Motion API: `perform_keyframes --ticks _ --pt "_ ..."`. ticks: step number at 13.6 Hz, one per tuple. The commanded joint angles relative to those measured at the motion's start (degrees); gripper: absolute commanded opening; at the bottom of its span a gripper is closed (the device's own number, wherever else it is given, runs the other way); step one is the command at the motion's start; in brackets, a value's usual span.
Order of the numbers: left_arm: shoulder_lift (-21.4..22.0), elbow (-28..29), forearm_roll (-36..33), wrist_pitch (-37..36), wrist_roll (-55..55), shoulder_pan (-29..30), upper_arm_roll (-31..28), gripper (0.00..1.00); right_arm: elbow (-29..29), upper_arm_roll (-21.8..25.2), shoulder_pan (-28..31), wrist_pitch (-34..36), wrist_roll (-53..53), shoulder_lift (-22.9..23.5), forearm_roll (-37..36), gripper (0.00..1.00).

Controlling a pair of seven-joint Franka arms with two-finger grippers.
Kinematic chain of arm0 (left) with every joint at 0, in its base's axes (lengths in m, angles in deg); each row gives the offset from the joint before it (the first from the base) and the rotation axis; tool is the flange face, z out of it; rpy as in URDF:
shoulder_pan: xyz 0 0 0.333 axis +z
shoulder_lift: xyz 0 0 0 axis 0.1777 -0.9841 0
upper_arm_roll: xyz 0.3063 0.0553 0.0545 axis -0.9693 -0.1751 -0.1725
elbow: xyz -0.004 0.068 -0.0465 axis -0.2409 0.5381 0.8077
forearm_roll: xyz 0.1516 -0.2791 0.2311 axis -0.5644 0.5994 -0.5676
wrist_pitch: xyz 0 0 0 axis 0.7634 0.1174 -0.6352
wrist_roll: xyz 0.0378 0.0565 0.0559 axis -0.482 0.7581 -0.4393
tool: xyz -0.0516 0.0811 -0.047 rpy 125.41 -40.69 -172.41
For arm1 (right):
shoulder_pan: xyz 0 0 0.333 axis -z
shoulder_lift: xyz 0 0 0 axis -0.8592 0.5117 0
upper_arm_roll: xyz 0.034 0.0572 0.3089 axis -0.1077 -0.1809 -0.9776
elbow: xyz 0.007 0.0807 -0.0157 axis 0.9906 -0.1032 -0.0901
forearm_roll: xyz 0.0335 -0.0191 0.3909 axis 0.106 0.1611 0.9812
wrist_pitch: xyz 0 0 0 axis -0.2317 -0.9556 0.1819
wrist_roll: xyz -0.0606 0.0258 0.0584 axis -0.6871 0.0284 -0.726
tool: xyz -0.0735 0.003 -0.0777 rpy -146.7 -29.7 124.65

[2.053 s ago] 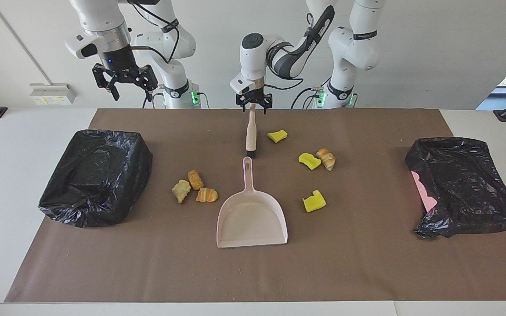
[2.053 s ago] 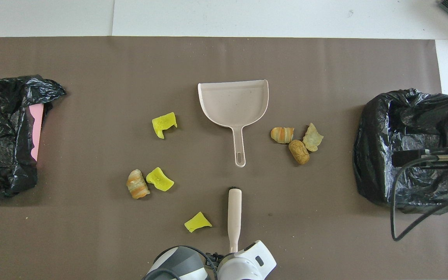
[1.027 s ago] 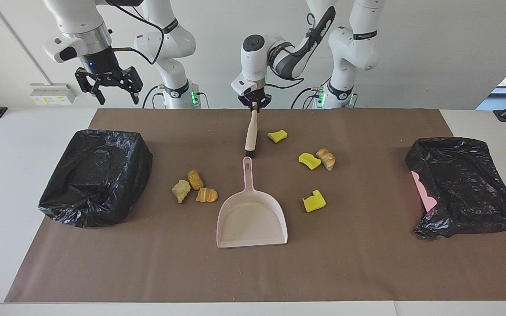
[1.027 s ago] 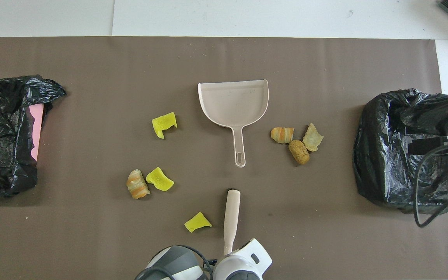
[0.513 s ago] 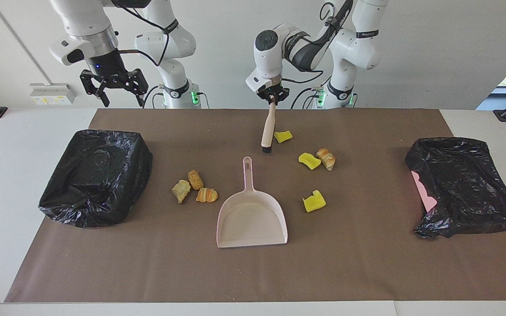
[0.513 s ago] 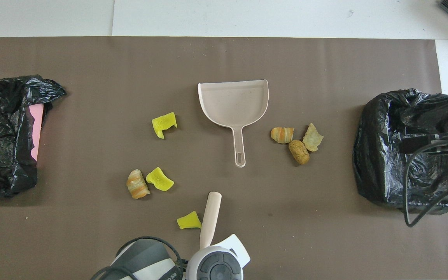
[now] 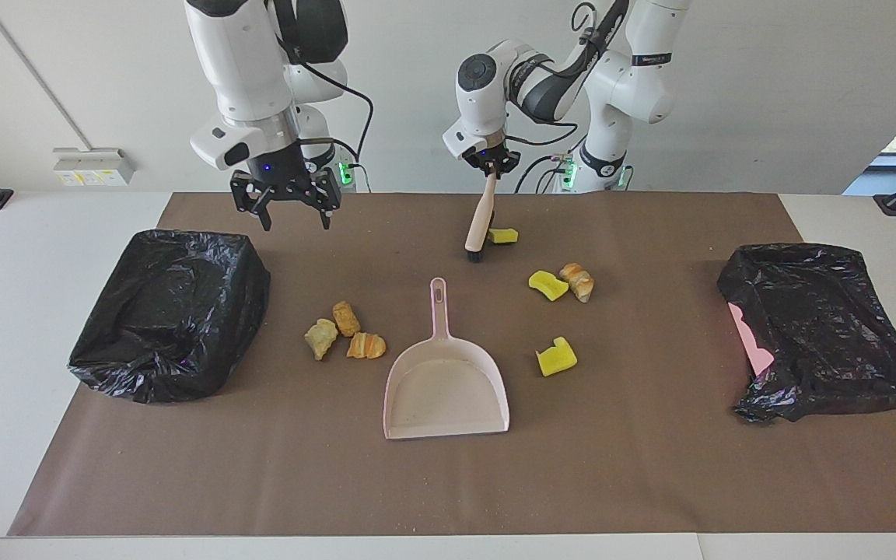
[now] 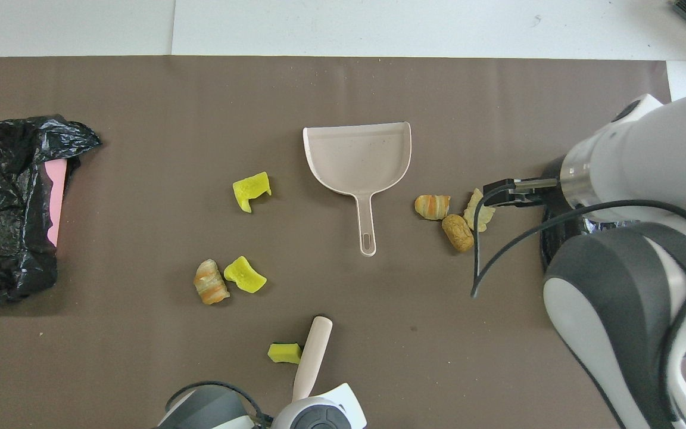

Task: Sweep and dump trash in bin

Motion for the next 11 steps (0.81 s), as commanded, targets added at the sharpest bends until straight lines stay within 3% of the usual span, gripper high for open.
perform_keyframes --ticks 1,4,7,11 --pt "3.90 4.19 1.05 0.99 2.93 3.06 -0.46 0.00 1.58 -2.78 -0.18 -4.16 5.86 6.05 1.59 1.00" --pt "1.09 3.76 0.97 4.14 8.64 13.15 -0.46 0.00 1.75 -3.23 -6.67 -11.20 12.47 13.35 1.50 1.00" --pt "-3.21 -0.53 -1.57 4.07 12.35 20.64 -0.55 0.00 1.76 -3.23 -9.85 -14.54 15.20 16.79 0.97 1.00" --pt "-2.44 -5.55 -2.73 3.01 17.69 29.07 -0.55 0.00 0.88 -3.23 -12.57 -17.10 14.42 19.78 0.53 1.00"
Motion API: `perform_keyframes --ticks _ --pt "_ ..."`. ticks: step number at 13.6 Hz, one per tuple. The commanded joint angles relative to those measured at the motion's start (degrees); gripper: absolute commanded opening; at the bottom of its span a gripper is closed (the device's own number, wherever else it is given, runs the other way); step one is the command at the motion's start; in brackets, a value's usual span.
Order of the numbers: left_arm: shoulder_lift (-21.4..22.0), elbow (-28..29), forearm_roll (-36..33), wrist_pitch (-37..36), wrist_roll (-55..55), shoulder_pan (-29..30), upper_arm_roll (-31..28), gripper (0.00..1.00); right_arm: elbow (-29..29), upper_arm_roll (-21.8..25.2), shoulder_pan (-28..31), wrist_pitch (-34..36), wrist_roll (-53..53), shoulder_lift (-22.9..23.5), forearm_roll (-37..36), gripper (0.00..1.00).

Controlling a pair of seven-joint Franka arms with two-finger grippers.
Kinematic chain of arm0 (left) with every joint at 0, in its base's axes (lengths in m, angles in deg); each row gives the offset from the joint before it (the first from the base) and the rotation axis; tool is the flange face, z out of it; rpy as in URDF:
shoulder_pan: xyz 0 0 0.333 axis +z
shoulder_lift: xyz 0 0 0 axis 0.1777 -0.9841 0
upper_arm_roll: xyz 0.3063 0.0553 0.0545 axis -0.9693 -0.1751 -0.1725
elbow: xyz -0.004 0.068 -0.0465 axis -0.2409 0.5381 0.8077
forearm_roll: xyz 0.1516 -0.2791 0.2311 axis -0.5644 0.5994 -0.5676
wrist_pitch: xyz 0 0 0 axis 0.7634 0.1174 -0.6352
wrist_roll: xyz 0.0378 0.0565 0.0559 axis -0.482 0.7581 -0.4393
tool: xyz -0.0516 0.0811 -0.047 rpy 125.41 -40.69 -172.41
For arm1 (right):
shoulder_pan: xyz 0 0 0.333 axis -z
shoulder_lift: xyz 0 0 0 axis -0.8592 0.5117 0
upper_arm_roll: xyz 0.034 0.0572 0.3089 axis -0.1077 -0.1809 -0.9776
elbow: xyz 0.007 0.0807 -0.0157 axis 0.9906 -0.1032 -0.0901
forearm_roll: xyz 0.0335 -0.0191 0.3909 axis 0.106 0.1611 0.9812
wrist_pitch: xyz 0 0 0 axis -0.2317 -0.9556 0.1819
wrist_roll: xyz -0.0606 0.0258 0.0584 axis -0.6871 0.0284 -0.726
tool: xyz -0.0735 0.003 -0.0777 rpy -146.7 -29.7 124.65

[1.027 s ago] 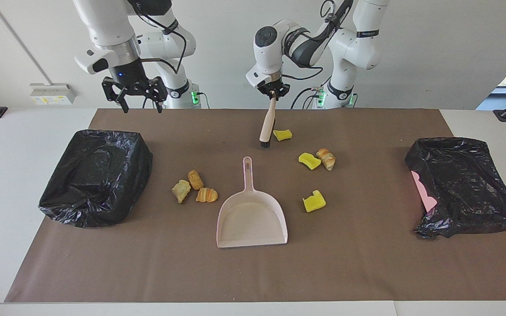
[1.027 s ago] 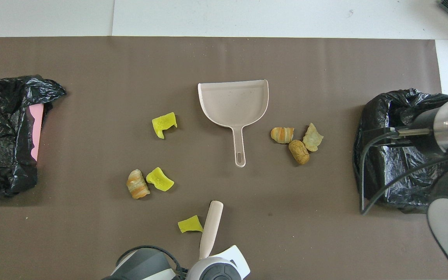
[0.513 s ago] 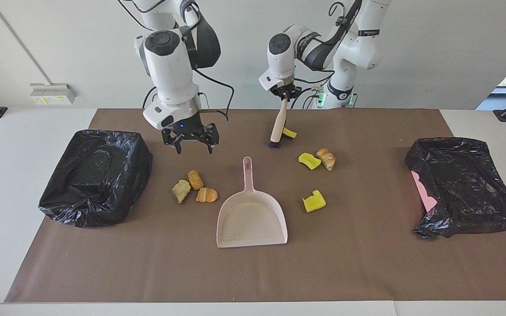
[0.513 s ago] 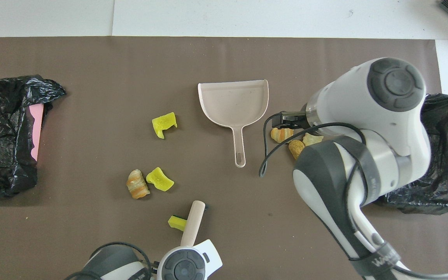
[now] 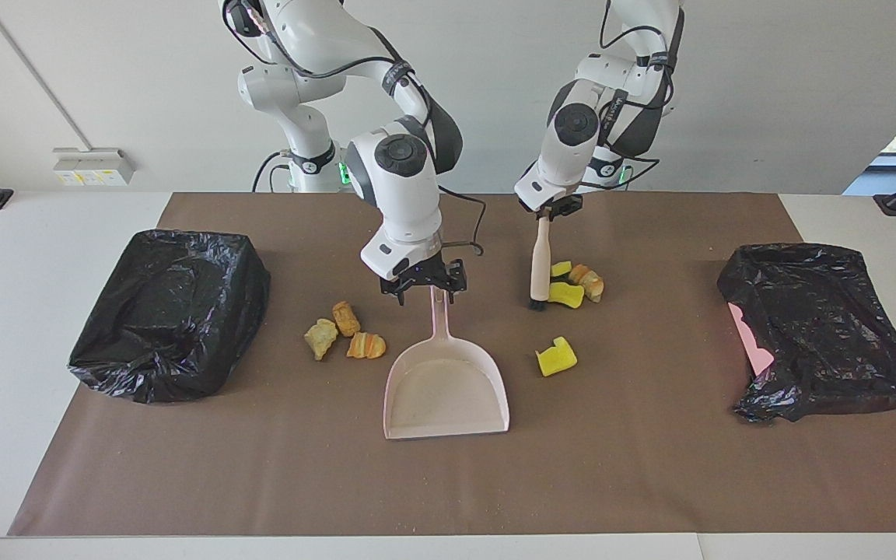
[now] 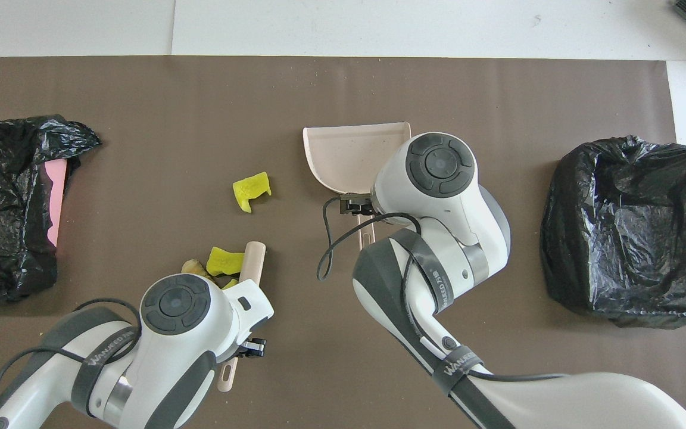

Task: Sweep and dump trash in bin

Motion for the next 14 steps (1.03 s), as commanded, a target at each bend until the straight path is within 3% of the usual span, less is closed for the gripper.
perform_keyframes --ticks 1,4,6,8,9,10,11,14 --pt "-0.03 -5.08 -0.88 -2.92 3.91 6.48 0.74 0.00 0.49 -0.11 -1.05 -0.96 -0.52 2.54 -0.26 1.00" --pt "-1.07 -9.31 -0.71 -3.74 4.10 10.36 0.74 0.00 -1.09 -0.11 -2.02 -1.05 -0.79 3.07 -1.14 1.00" --pt "-2.04 -9.32 0.43 1.69 3.83 12.03 0.74 0.00 -1.53 -0.11 -2.02 -0.88 -1.84 2.98 -1.14 1.00" --pt "-5.28 -11.68 5.77 6.19 3.40 14.14 0.74 0.00 -2.75 -0.11 -2.37 -1.23 -2.02 3.07 -1.23 0.82" --pt "-8.95 -15.26 7.45 6.73 2.18 14.32 0.74 0.00 -2.67 -0.11 -2.37 -0.79 -2.45 3.07 -2.19 0.54" --pt "-12.38 -18.87 8.08 7.17 -0.36 14.33 0.74 0.00 -2.50 -0.11 -2.20 -0.88 -2.63 3.07 -3.42 0.12" --pt "-15.12 -21.43 10.17 8.65 -3.43 13.98 0.82 0.00 -2.06 -0.11 -2.19 -0.18 -1.85 3.07 -3.43 0.00" --pt "-17.86 -22.24 16.49 15.77 -6.01 13.53 1.00 0.00 -0.04 -0.11 -1.58 2.45 -2.02 3.25 -3.60 0.00"
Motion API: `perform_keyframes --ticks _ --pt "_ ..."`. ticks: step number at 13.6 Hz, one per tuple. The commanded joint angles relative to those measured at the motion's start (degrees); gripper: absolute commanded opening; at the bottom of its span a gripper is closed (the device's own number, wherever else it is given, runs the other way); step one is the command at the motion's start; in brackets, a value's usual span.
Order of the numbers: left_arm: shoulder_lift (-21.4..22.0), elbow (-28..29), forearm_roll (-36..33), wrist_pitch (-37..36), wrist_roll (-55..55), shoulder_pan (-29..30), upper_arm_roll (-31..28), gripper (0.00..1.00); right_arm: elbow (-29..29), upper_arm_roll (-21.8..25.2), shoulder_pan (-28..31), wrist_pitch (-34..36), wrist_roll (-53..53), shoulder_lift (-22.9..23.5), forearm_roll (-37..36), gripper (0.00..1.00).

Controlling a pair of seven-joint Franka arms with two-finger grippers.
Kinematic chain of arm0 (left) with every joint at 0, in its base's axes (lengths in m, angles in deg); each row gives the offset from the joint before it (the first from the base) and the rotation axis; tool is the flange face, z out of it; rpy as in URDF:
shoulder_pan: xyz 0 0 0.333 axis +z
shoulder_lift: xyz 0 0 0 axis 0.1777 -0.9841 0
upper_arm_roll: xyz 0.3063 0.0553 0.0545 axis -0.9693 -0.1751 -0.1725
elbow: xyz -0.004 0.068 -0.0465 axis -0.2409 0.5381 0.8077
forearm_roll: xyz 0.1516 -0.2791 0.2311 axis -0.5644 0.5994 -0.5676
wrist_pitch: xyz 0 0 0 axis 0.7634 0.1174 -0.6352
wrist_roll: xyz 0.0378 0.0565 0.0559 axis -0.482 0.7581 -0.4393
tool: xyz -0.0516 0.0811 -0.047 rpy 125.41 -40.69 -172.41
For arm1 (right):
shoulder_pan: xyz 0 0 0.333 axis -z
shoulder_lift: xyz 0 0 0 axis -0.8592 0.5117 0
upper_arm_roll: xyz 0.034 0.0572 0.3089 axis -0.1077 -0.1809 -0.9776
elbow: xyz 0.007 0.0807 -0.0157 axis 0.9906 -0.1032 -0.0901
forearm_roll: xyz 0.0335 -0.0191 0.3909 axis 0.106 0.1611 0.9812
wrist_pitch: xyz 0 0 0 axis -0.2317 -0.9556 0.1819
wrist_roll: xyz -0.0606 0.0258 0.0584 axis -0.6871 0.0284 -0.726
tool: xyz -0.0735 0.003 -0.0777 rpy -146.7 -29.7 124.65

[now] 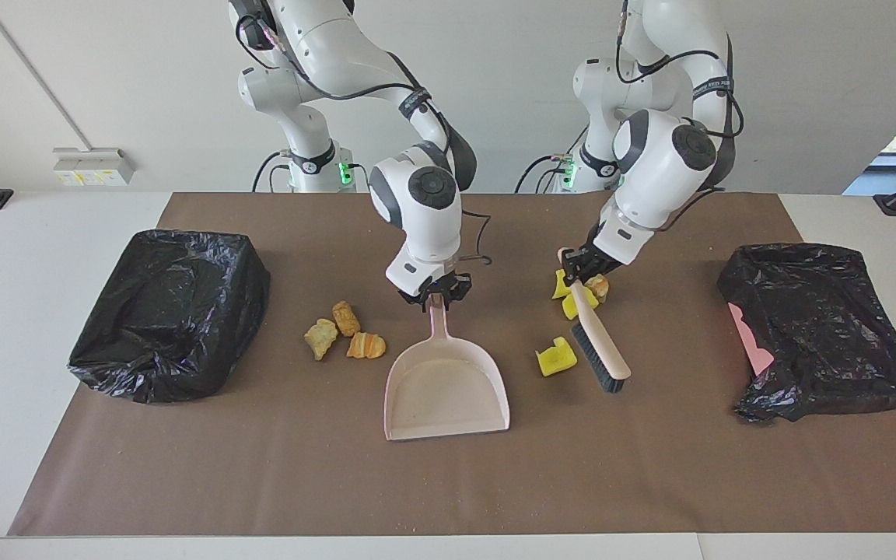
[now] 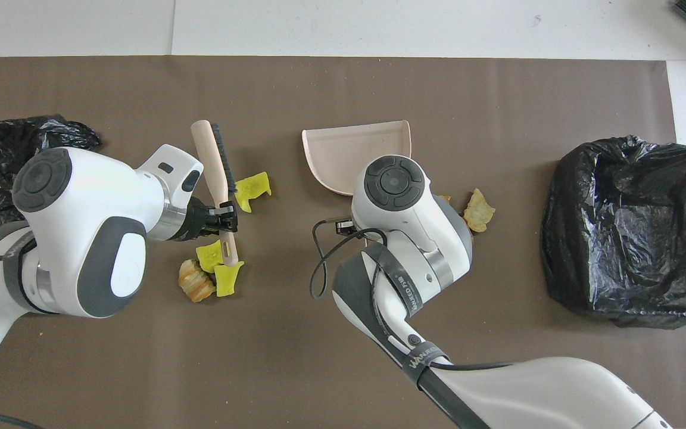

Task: Sweep and dump trash in bin

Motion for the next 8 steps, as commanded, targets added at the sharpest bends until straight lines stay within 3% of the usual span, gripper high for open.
perform_keyframes --ticks 1,3,5,8 --pt "-3.76 -3.05 7.00 4.00 -1.77 0.08 0.23 0.00 1.21 -0.29 0.84 1.90 -0.96 -0.47 -0.94 0.00" --pt "-6.31 -3.58 8.88 8.04 -1.69 -0.01 0.67 0.00 1.13 -0.29 2.06 2.24 -5.59 -2.74 -0.15 0.00" --pt "-7.73 -3.58 11.77 10.41 -1.60 -0.18 1.37 0.00 0.69 -0.20 3.21 5.83 -21.55 -6.35 2.13 0.00" --pt "-9.05 -3.58 18.18 16.83 -1.60 0.08 3.39 0.00 -3.07 -0.20 4.53 11.28 -32.73 -13.63 2.41 0.00"
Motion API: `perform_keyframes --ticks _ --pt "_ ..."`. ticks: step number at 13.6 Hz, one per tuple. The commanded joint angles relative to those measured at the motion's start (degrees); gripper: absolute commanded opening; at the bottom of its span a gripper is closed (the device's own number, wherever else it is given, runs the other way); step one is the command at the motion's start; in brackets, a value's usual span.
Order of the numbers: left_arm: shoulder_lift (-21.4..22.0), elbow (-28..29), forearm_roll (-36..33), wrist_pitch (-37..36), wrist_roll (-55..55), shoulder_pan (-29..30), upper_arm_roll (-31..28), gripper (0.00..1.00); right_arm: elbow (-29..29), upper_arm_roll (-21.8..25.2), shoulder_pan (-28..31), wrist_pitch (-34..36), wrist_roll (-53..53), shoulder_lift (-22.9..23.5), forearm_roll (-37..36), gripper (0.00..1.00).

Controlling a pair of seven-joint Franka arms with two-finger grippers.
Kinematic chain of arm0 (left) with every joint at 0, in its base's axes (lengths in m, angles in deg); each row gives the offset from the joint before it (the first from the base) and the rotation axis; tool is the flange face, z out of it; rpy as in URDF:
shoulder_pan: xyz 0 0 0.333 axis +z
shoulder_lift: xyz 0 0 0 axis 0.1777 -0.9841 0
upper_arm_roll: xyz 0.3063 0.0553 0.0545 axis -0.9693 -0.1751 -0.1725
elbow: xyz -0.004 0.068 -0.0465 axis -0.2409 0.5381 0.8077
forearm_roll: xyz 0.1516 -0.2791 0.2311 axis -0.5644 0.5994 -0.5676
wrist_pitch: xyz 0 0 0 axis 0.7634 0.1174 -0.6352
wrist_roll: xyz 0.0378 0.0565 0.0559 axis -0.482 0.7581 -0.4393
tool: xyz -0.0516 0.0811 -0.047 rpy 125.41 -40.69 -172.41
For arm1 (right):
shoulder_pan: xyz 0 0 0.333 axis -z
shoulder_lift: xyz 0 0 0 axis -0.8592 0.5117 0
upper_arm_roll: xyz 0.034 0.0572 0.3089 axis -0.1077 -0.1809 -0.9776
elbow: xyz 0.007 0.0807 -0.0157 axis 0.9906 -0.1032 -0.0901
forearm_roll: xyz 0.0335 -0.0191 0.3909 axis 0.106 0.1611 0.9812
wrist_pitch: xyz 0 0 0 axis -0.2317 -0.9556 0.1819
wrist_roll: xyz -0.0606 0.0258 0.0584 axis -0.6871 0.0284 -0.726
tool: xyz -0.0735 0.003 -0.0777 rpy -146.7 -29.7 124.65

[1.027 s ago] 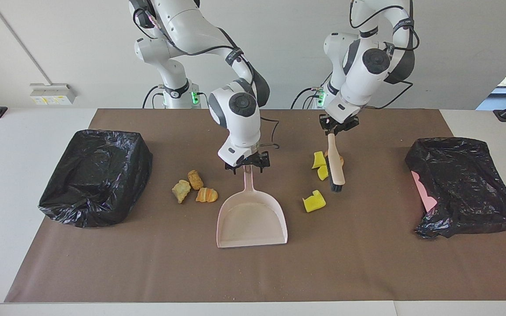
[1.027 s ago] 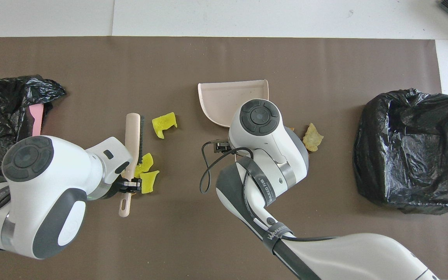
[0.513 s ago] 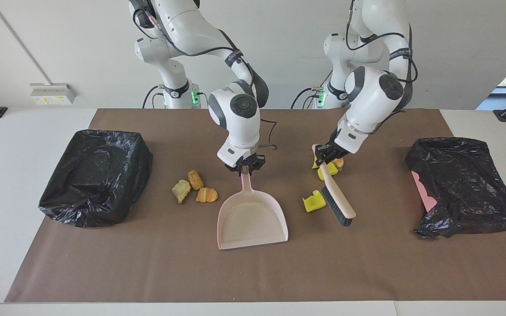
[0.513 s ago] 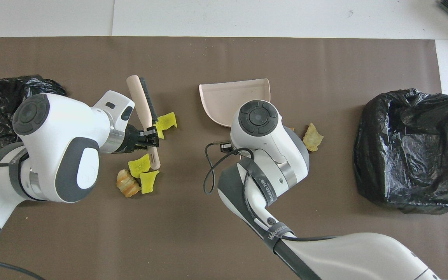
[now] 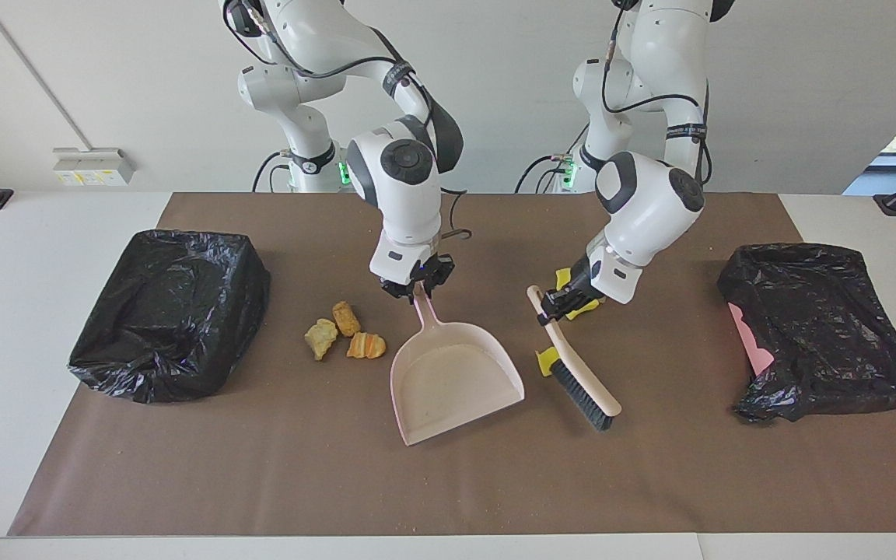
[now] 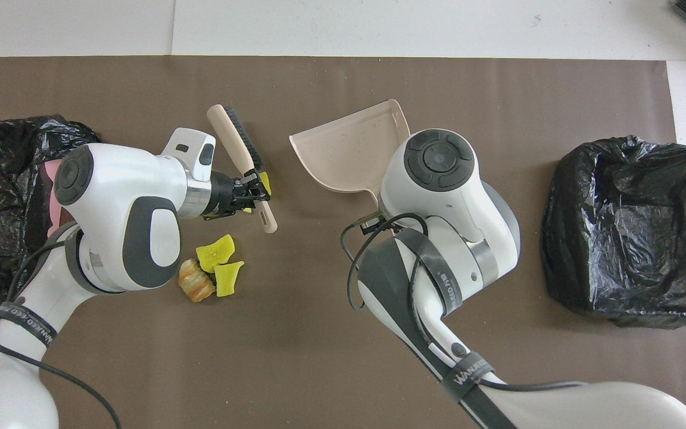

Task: Sweep and dump trash in bin

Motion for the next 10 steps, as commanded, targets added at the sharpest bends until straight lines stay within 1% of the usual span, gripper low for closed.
perform_keyframes --ticks 1,3,5,6,8,10 --pt "-1.45 -1.35 5.65 4.19 -0.64 0.02 1.03 0.00 -5.56 -0.31 1.16 3.90 -11.91 -8.08 0.56 0.00" --pt "-2.85 -1.18 5.93 4.81 -0.46 -0.24 1.03 0.00 -8.37 -0.30 0.72 5.93 -14.66 -11.52 -0.93 0.00" --pt "-3.38 -0.57 6.72 4.99 -1.25 -1.20 1.29 0.00 -9.96 -0.31 0.37 6.55 -19.39 -12.67 -1.38 0.00" --pt "-3.38 -0.04 7.16 5.25 -3.08 -1.99 1.29 0.00 -10.75 -0.30 1.33 7.42 -25.25 -12.85 -1.38 0.00" --pt "-2.51 1.63 7.16 2.63 -6.69 -2.70 1.21 0.00 -13.12 -0.30 4.31 6.82 -34.67 -13.81 -1.38 0.00" --pt "-0.93 2.34 7.16 -3.94 -9.06 -2.61 0.86 0.00 -14.44 -0.22 5.20 6.29 -39.79 -14.17 -1.47 0.00"
